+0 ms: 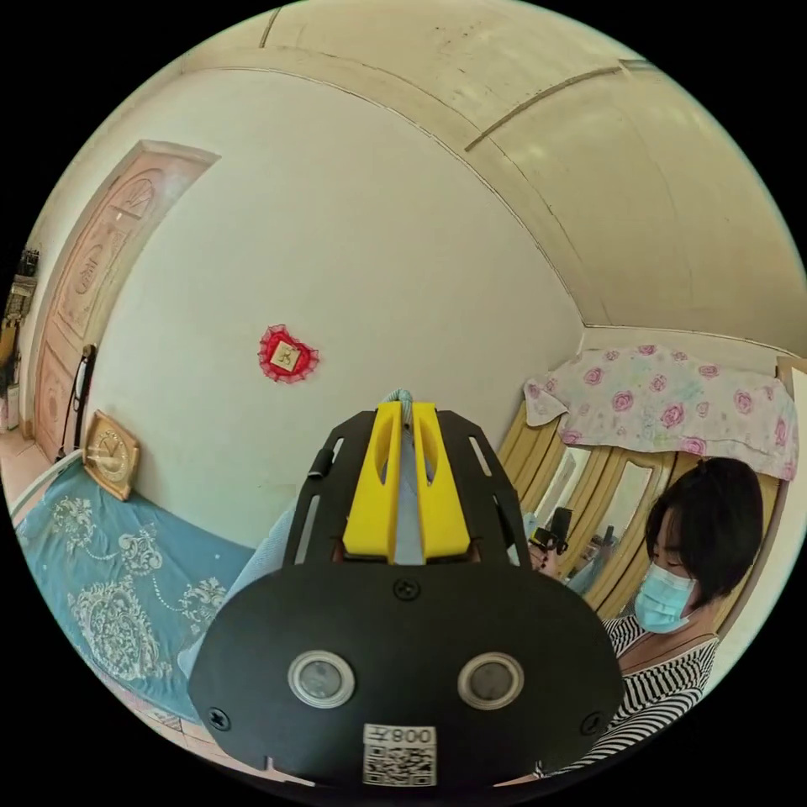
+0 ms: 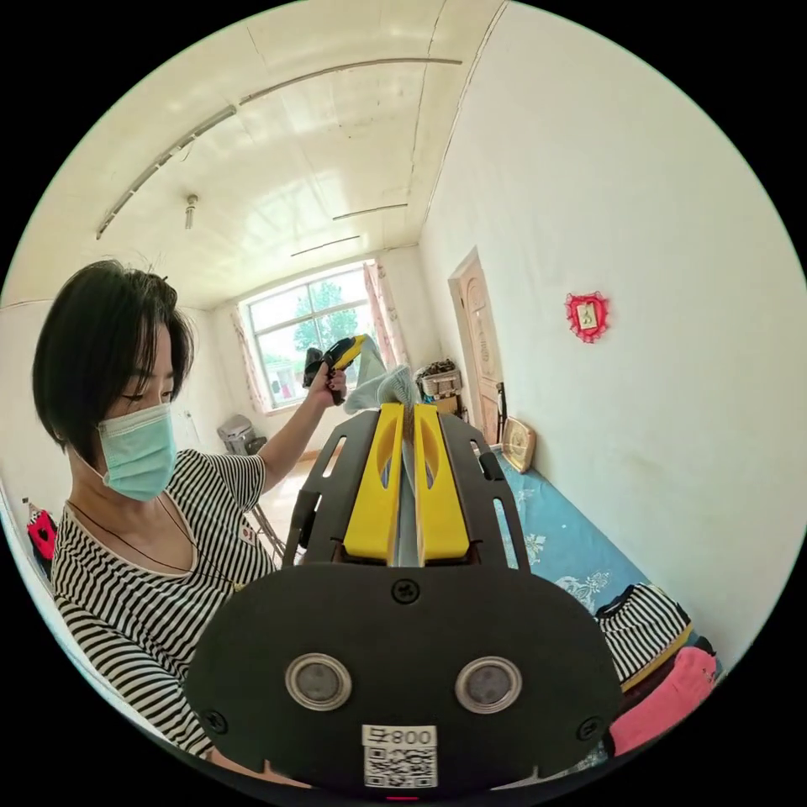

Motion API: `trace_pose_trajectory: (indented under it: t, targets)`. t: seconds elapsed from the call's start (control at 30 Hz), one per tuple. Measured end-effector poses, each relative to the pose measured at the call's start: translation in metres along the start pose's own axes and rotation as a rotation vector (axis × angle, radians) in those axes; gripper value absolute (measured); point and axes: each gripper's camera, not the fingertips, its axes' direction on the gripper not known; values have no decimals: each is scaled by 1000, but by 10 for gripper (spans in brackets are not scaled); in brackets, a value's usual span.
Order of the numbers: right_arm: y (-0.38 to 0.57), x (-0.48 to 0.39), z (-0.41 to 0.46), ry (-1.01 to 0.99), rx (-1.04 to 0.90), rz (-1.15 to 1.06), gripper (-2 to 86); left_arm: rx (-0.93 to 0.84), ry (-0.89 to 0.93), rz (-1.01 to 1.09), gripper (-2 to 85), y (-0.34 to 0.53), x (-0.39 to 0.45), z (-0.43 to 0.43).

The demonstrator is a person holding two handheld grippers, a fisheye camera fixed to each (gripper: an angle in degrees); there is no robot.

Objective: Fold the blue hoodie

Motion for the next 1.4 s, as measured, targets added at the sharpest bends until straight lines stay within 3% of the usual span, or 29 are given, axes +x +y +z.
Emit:
trace_pose_trajectory:
  t: [0.33, 0.77, 1.17, 1.4]
  targets:
    - [63, -6, 152, -269, -50, 63, 19, -59, -222, -12, 26, -16, 9, -214]
    - [177, -24, 352, -407, -226, 150, 20, -7, -178, -54, 26, -26, -83, -392]
    - [257, -10, 475, -471, -482, 209, 22, 39, -285, -218, 26, -46, -151, -451]
    - [290, 23, 488, -559, -486, 192, 21, 29, -326, -207, 26, -95, -160, -435]
